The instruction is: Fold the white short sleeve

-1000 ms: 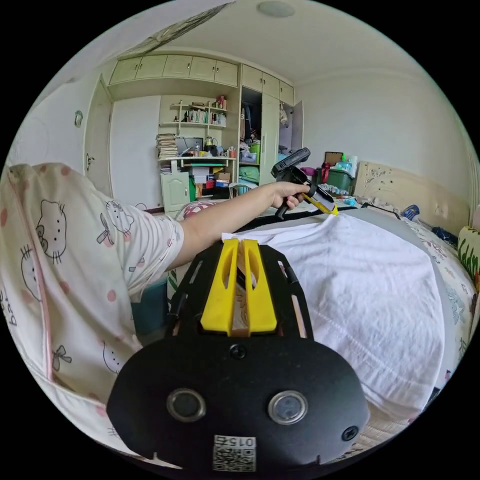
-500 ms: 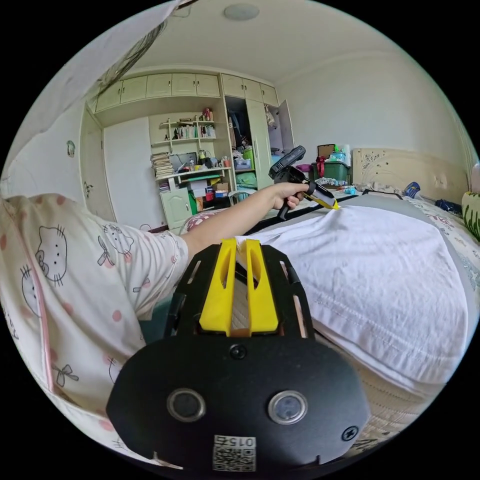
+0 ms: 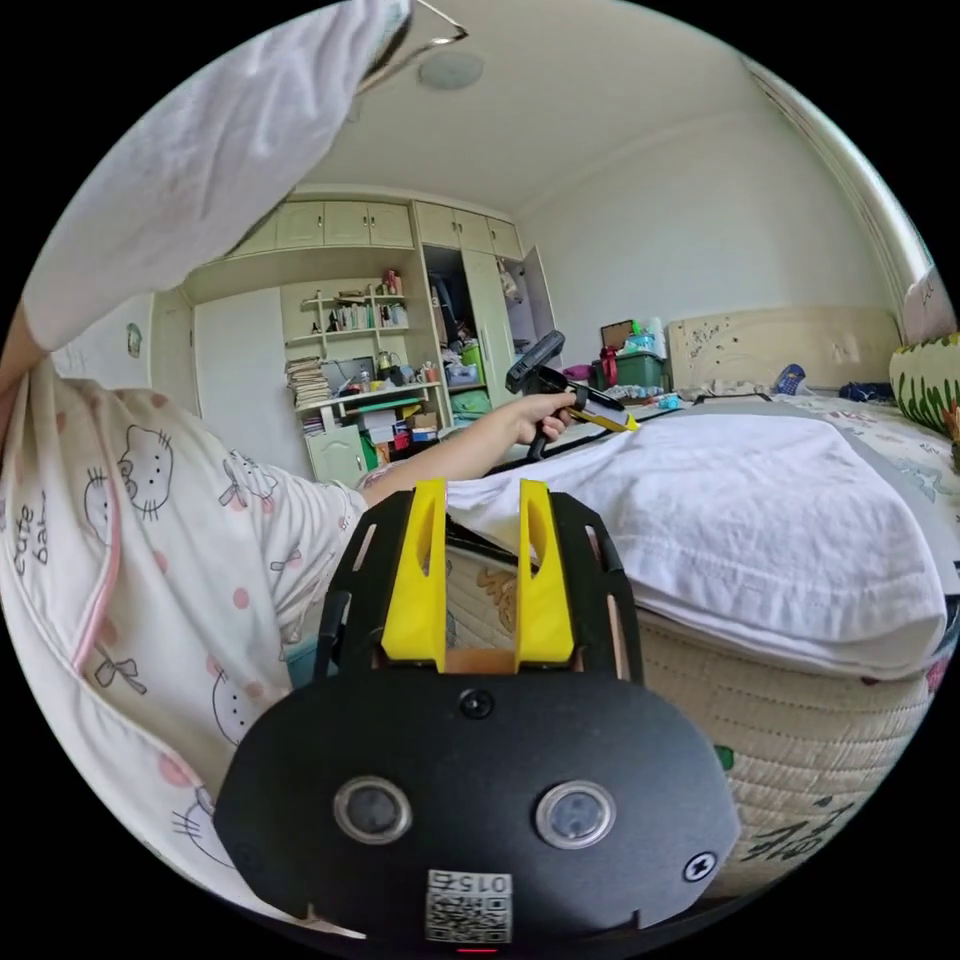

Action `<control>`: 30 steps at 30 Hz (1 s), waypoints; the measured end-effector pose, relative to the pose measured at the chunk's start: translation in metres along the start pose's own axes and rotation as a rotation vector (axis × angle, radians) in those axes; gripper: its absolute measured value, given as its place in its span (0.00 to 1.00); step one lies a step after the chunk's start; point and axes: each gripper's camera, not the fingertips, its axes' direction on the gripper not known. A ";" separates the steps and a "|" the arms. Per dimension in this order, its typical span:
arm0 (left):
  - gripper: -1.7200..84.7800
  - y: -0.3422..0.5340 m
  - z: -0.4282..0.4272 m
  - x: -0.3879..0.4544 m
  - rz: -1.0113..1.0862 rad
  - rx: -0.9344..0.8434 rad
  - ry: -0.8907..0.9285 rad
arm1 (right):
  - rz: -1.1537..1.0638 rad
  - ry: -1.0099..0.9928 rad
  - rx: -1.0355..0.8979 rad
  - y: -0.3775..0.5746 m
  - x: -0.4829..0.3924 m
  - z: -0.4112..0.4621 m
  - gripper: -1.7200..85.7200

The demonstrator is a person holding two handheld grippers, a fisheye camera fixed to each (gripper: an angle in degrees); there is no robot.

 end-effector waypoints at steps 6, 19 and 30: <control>0.03 0.005 -0.011 0.028 0.000 -0.002 -0.002 | 0.027 -0.079 -0.058 0.008 0.007 0.005 0.10; 0.02 0.026 -0.066 0.112 0.070 0.137 -0.103 | 0.054 -0.243 -0.080 0.016 -0.027 0.016 0.02; 0.03 0.034 -0.027 0.144 0.076 -0.030 -0.151 | -0.076 -0.373 -0.097 0.041 -0.088 0.025 0.07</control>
